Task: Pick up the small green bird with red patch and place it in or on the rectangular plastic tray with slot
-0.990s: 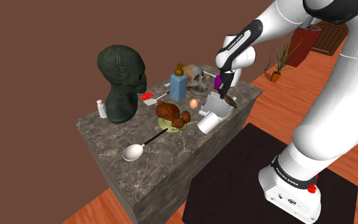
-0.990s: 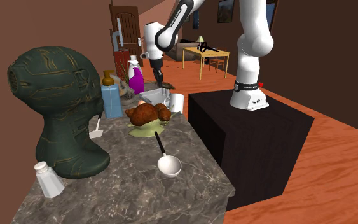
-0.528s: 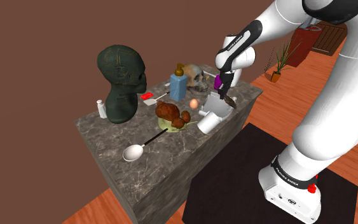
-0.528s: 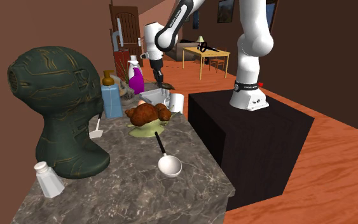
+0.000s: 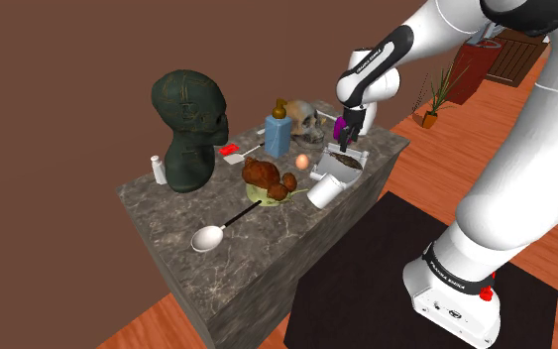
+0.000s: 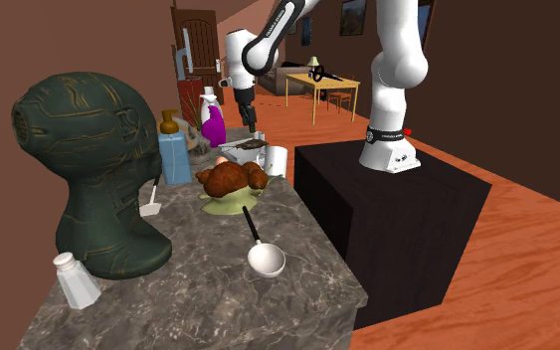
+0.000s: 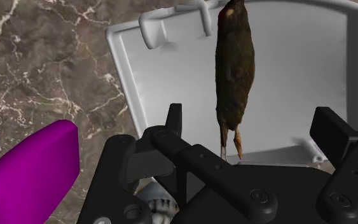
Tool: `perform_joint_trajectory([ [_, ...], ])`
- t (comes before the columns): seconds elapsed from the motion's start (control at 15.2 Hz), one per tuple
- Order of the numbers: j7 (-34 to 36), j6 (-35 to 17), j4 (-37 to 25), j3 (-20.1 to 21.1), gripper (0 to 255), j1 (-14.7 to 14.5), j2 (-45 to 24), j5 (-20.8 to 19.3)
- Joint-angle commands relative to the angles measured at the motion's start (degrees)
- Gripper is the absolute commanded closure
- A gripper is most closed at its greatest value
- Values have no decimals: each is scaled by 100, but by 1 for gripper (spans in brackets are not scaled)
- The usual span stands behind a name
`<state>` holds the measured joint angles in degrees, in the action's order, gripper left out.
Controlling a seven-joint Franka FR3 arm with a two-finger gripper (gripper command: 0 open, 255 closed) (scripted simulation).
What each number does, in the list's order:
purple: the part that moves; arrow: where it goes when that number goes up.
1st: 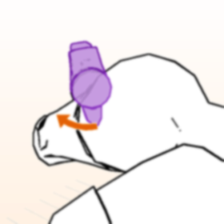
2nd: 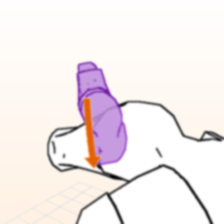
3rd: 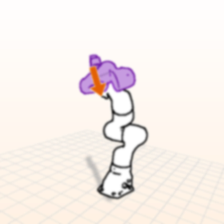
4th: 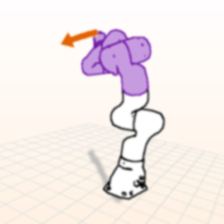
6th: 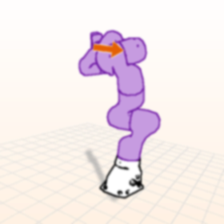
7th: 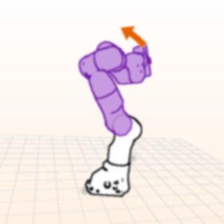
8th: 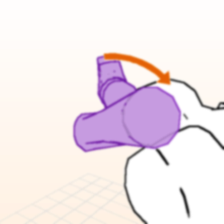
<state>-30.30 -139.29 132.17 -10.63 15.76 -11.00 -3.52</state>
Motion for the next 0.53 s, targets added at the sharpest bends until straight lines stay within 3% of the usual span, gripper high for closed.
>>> perform_joint_trajectory([
  [0.0, 23, 337, -104, -6, 0, -22, 230, -35],
  [0.46, 35, 486, -149, -5, 0, -31, 334, -51],
])
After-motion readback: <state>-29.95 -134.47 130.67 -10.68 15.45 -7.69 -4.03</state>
